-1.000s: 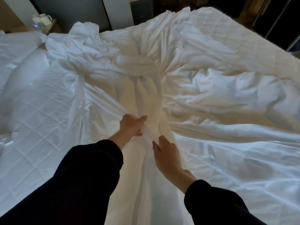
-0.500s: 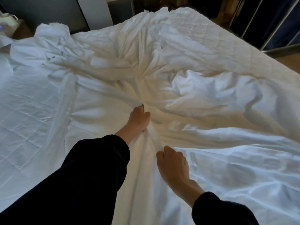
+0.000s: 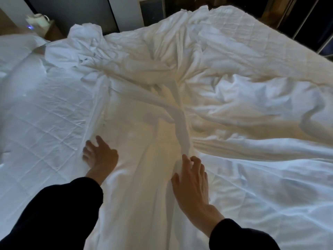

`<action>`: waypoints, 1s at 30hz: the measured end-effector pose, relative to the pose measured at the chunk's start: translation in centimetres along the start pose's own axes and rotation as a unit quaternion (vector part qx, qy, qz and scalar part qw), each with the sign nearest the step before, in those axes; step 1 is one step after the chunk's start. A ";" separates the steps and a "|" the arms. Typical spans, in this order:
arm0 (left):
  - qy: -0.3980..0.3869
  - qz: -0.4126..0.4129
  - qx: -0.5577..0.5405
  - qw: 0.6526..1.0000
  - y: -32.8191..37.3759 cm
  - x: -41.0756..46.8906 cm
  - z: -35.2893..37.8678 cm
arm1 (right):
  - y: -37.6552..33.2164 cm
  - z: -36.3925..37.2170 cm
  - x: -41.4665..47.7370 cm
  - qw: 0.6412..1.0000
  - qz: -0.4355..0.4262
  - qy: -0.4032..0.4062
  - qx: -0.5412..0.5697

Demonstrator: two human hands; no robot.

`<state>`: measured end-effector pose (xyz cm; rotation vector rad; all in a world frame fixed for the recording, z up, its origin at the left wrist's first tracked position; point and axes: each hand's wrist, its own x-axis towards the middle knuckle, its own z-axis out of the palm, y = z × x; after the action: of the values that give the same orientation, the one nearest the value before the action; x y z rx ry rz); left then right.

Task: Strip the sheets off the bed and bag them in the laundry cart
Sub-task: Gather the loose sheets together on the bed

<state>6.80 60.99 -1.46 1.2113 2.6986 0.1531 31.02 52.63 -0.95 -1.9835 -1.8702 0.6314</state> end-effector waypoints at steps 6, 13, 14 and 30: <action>-0.070 -0.099 -0.136 0.983 -7.4 1.0 -0.3 | -2.8 1.1 -1.1 0.989 -0.024 0.038 0.141; -0.157 -0.145 -0.262 0.941 -11.2 1.1 -3.1 | -9.9 1.8 -3.1 0.952 0.012 -0.107 0.287; -0.164 -0.144 -0.290 0.932 -11.7 0.8 -3.8 | -10.8 2.1 -3.6 0.939 0.019 -0.143 0.313; -0.206 -0.136 -0.580 0.777 -20.4 -0.3 -13.0 | -25.0 9.8 -10.5 0.863 0.090 -0.325 0.375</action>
<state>-10.58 46.96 7.91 0.3673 1.7220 1.1373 4.34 43.46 4.94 -1.4901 -1.3548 1.9309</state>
